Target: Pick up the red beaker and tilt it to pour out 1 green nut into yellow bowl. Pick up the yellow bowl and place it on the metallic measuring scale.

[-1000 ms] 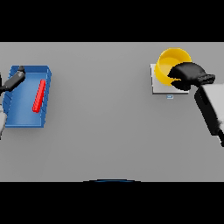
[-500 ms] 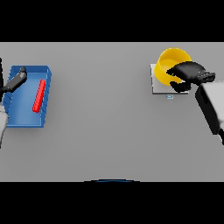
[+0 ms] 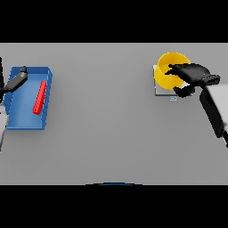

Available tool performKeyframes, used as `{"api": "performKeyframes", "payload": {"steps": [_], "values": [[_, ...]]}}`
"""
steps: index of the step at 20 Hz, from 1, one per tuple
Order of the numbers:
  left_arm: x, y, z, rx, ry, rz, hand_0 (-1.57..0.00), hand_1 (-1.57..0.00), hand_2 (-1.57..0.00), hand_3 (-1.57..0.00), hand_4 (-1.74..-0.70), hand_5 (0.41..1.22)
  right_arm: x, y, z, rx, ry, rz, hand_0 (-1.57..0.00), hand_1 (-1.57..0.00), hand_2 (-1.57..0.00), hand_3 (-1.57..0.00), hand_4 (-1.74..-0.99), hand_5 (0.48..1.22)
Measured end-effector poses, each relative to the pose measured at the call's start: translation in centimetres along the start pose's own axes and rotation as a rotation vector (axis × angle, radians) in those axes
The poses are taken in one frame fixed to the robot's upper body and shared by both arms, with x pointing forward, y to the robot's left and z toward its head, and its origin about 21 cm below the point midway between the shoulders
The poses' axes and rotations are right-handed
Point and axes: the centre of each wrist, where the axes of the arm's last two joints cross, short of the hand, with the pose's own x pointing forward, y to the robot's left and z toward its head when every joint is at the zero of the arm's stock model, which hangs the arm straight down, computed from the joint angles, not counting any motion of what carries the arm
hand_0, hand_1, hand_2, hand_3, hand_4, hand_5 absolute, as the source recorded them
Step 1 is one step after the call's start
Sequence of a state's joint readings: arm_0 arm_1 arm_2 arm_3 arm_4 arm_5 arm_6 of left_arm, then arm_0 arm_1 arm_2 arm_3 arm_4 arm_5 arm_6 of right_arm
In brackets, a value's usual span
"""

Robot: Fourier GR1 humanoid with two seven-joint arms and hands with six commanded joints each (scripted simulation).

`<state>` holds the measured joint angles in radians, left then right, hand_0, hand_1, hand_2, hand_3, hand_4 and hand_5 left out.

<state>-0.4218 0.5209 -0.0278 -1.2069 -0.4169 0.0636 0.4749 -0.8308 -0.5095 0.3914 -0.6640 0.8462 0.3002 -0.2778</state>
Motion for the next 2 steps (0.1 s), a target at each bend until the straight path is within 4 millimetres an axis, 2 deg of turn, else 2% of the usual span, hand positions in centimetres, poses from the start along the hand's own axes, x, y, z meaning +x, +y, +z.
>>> {"api": "performKeyframes", "payload": {"steps": [2], "values": [[-0.19,-0.15,0.27,-0.004,-0.005,0.004,0.0,0.0,0.0,0.0,-0.73,0.665,-0.08,-0.17,0.14,0.015,0.01,-0.008,-0.02,-0.02,-0.03,-0.15,-1.478,0.738]]}}
